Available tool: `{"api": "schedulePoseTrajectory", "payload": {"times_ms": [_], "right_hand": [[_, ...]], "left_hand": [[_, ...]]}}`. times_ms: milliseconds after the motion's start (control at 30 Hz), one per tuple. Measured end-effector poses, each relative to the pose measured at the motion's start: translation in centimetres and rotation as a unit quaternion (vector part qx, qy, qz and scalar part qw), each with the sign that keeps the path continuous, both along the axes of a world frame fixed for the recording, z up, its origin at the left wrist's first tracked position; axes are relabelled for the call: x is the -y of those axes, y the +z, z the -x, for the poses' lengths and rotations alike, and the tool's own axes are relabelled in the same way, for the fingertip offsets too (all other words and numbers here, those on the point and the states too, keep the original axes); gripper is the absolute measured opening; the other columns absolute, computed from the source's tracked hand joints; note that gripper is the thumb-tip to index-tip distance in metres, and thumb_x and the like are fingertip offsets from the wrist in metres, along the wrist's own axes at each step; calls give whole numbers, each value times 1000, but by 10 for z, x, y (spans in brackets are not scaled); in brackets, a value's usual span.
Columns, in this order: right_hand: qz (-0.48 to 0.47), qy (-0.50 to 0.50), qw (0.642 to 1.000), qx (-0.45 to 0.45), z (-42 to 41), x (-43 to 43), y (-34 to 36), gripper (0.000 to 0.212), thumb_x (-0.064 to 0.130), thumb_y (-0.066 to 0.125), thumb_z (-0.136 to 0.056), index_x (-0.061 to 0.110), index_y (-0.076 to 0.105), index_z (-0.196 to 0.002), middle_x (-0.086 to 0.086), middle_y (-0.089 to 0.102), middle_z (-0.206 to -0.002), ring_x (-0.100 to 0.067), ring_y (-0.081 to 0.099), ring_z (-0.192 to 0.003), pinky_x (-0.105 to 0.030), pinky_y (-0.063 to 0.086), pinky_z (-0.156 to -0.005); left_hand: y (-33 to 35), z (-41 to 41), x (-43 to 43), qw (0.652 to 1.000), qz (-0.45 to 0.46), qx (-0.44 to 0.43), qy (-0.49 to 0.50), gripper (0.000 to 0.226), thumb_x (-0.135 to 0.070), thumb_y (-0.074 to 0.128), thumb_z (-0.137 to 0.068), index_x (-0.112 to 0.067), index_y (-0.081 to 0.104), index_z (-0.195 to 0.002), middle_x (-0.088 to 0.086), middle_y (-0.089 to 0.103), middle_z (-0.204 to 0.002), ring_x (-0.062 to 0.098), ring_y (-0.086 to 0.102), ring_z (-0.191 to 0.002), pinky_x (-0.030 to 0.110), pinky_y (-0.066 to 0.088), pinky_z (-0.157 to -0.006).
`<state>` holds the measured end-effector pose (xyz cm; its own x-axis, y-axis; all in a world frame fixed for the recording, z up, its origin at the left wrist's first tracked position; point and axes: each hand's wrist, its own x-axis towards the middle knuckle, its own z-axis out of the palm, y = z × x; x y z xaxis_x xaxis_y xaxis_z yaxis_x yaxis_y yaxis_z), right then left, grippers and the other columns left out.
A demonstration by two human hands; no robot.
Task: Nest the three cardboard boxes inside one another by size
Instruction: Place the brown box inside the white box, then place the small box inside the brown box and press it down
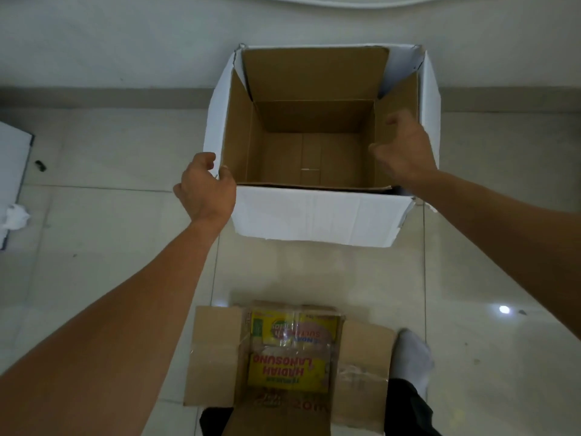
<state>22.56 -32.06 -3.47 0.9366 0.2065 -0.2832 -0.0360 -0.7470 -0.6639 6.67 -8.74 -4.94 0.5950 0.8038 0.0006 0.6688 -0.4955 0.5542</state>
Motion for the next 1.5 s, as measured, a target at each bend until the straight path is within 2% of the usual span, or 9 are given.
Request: {"api": "schedulePoseTrajectory", "payload": {"times_ms": [200, 333, 600, 733, 867, 1067, 1300, 1433, 1500], "right_hand": [[-12, 12, 1000, -21, 90, 3, 11, 51, 12, 64, -84, 14, 43, -130, -11, 49, -134, -25, 53, -114, -30, 47, -87], [-18, -6, 1000, -21, 167, 16, 2, 47, 14, 62, -85, 14, 44, -128, -11, 52, -131, -15, 50, -97, -26, 40, -77], [5, -41, 995, -86, 318, 60, -46, 49, 12, 61, -84, 17, 44, -129, -10, 51, -132, -21, 51, -111, -24, 39, -78], [36, -35, 991, -127, 367, 87, -77, 52, 17, 64, -83, 20, 43, -130, -9, 49, -134, -15, 45, -98, -15, 35, -62], [68, -23, 989, -130, 396, 116, -106, 53, 22, 66, -83, 17, 42, -131, -11, 50, -136, -18, 48, -97, -29, 41, -75], [93, -14, 983, -161, 421, 145, -148, 55, 18, 67, -81, 17, 42, -130, -11, 51, -135, -25, 52, -104, -31, 42, -76], [124, -27, 977, -169, 429, 164, -182, 61, 19, 69, -80, 15, 38, -133, -12, 47, -137, -31, 52, -115, -38, 48, -86], [141, -91, 973, -161, 425, 168, -193, 65, 21, 70, -78, 16, 36, -133, -12, 46, -134, -32, 52, -112, -41, 49, -85], [126, -146, 964, -186, 420, 170, -195, 65, 23, 68, -79, 17, 34, -133, -13, 49, -130, -31, 56, -103, -42, 52, -82]], "left_hand": [[8, 69, 33, 998, 47, -9, 34, 26, -19, 57, -86, -14, 60, -112, 4, 66, -109, 24, 61, -100, 38, 39, -97], [-4, 132, 50, 995, 90, -29, 40, 27, -20, 57, -85, -15, 60, -112, 4, 66, -112, 25, 61, -102, 40, 39, -99], [-46, 270, 62, 985, 125, -119, 2, 34, -25, 60, -83, -17, 59, -116, 6, 64, -119, 25, 60, -107, 46, 41, -100], [-79, 313, 70, 978, 130, -160, 3, 40, -27, 63, -82, -16, 57, -120, 7, 61, -124, 27, 56, -113, 44, 41, -100], [-116, 342, 82, 976, 129, -174, -6, 52, -30, 66, -80, -13, 51, -126, 11, 55, -129, 30, 51, -119, 45, 40, -101], [-160, 366, 94, 976, 142, -164, 2, 82, -46, 71, -72, -14, 35, -138, 10, 47, -138, 28, 44, -126, 45, 39, -103], [-197, 368, 89, 966, 178, -146, 119, 98, -49, 73, -63, -13, 28, -142, 10, 39, -145, 29, 40, -131, 37, 37, -106], [-208, 364, 81, 952, 163, -208, 152, 109, -58, 74, -55, -13, 26, -141, 14, 29, -149, 31, 27, -138, 50, 31, -109], [-208, 366, 78, 950, 168, -213, 156, 111, -60, 75, -49, -13, 29, -138, 14, 34, -146, 31, 31, -135, 53, 32, -107]]}}
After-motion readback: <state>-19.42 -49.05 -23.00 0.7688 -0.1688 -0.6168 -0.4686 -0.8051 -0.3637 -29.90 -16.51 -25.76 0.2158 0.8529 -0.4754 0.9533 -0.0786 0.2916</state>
